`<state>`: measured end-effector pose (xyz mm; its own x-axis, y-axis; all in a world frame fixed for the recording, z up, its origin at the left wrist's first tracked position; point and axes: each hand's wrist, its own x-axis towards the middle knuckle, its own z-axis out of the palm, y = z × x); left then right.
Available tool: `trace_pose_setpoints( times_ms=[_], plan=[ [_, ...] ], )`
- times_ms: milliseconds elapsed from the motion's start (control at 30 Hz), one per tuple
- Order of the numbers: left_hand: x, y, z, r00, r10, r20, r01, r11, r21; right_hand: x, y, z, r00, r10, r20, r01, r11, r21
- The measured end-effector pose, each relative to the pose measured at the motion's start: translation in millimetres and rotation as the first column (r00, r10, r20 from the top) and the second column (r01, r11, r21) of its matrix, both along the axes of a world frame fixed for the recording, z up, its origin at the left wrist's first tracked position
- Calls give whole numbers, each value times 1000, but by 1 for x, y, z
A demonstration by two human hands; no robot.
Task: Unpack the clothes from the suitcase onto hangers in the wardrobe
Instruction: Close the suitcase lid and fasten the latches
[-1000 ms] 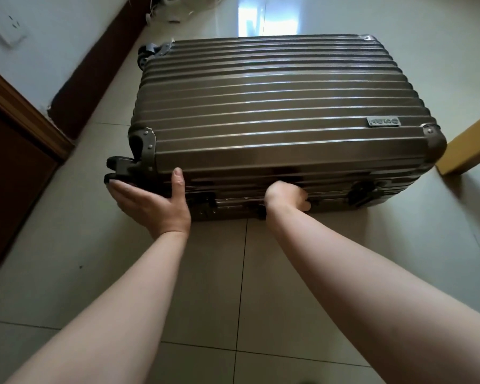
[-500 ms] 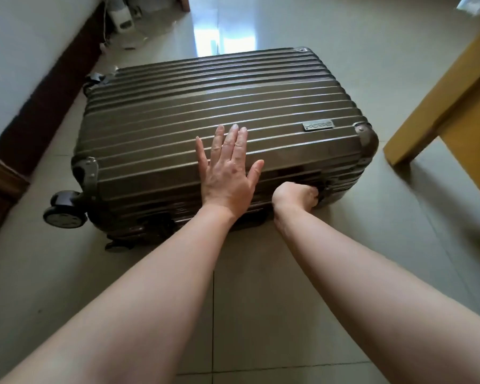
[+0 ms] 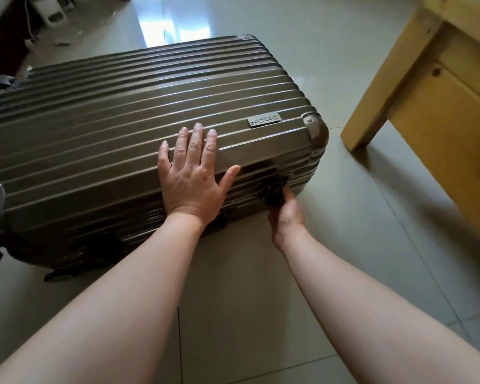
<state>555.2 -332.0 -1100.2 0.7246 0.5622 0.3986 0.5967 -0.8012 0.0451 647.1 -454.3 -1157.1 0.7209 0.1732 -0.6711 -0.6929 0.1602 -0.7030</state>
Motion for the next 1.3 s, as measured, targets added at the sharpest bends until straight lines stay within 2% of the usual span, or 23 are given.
trace_pose_setpoints(
  times_ms=[167, 400, 600, 800, 1033, 1300],
  plan=[
    [0, 1, -2, 1000, -3, 12, 3, 1000, 10, 1, -8, -5, 994, 95, -47, -88, 987, 138],
    [0, 1, -2, 1000, -4, 23, 3, 1000, 15, 5, -20, -10, 983, 165, -76, -152, 976, 154],
    [-1, 1, -2, 1000, -6, 30, 6, 1000, 7, 4, -19, -9, 981, 134, -140, -91, 957, 277],
    [-1, 1, -2, 999, -9, 32, 9, 1000, 14, 1, -11, -6, 986, 116, -121, -92, 978, 187],
    [0, 1, -4, 999, -14, 41, 13, 1000, 23, -3, 0, 7, 985, -27, -173, 61, 979, 194],
    [0, 2, -4, 999, -15, 47, 14, 999, 29, -3, -1, -2, 989, 9, -148, 16, 986, 165]
  ],
)
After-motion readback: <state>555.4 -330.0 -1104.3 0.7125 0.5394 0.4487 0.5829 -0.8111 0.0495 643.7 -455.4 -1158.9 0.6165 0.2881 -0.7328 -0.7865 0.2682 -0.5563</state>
